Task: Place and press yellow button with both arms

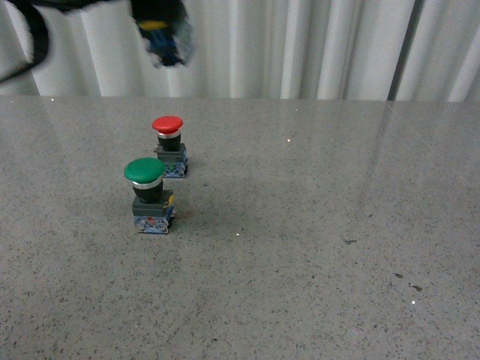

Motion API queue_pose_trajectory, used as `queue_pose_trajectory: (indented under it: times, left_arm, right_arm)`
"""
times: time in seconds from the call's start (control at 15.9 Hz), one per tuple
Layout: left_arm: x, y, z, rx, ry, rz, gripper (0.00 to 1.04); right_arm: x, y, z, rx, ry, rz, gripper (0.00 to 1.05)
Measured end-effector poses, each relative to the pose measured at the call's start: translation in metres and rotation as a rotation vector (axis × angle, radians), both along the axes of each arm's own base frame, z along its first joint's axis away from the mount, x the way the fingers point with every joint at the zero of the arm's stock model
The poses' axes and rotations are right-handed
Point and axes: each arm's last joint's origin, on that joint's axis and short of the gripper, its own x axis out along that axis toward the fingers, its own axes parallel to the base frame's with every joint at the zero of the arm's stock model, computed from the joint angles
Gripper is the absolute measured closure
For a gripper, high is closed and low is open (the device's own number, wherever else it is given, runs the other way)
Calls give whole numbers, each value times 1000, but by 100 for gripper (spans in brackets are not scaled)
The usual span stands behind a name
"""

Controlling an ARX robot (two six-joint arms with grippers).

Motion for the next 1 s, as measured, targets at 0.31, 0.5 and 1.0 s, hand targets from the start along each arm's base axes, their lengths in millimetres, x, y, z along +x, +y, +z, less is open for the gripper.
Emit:
queue_pose_trajectory:
  times: [0.31, 0.5, 1.0]
  left_arm:
    - [28, -73, -101, -25, 247, 26, 73]
    - [27, -85, -109, -31, 272, 11, 73]
    - [27, -89, -116, -65, 319, 30, 37]
  right_arm:
    - [0, 0, 0, 0, 0, 0, 6]
    - [0, 0, 0, 0, 0, 0, 6]
    - [0, 0, 0, 0, 0, 0, 6]
